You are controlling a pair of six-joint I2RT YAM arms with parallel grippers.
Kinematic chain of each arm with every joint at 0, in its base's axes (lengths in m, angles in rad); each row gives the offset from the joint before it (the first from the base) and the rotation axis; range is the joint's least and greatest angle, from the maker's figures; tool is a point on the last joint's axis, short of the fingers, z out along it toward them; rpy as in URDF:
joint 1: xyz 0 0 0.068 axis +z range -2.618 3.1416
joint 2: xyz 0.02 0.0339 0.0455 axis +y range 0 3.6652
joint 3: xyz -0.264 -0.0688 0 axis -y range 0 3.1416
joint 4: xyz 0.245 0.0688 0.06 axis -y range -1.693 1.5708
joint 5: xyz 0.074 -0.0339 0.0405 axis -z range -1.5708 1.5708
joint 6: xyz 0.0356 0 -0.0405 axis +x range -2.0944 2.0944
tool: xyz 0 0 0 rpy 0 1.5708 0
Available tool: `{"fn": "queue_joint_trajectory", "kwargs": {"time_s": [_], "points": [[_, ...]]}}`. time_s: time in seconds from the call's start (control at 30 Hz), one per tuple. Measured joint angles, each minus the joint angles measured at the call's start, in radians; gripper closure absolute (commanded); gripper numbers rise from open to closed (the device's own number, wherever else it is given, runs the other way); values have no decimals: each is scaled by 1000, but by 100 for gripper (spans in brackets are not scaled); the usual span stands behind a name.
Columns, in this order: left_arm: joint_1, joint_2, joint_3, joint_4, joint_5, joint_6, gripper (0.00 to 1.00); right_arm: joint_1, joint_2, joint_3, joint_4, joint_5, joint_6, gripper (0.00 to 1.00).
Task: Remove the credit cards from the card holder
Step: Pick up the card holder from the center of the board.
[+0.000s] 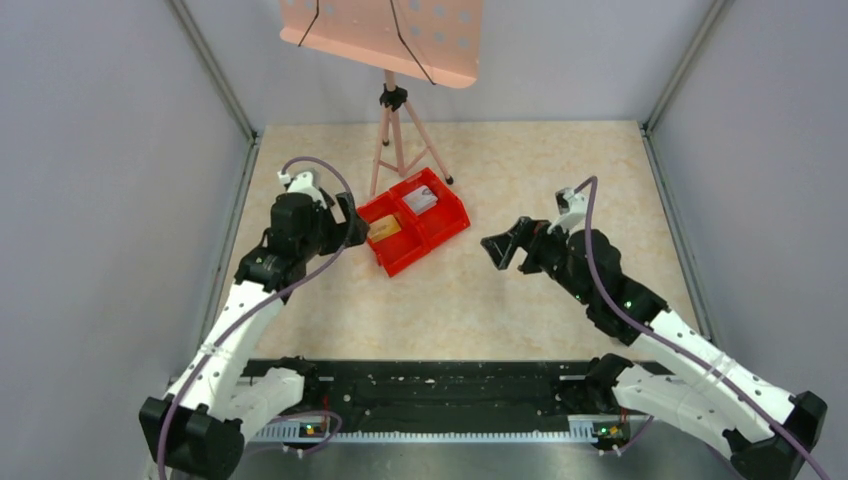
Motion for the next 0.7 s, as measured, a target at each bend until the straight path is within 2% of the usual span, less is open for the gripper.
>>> {"fn": "queue_joint_trajectory", "kwargs": {"time_s": [0.23, 0.33, 0.7], "points": [[249, 171, 51, -15, 27, -82, 15, 0, -126, -99, 62, -113, -9, 5], [319, 233, 73, -13, 26, -112, 21, 0, -173, -109, 82, -135, -12, 5], [476, 529, 109, 138, -98, -229, 35, 0, -234, -115, 167, -232, -10, 9]]}}
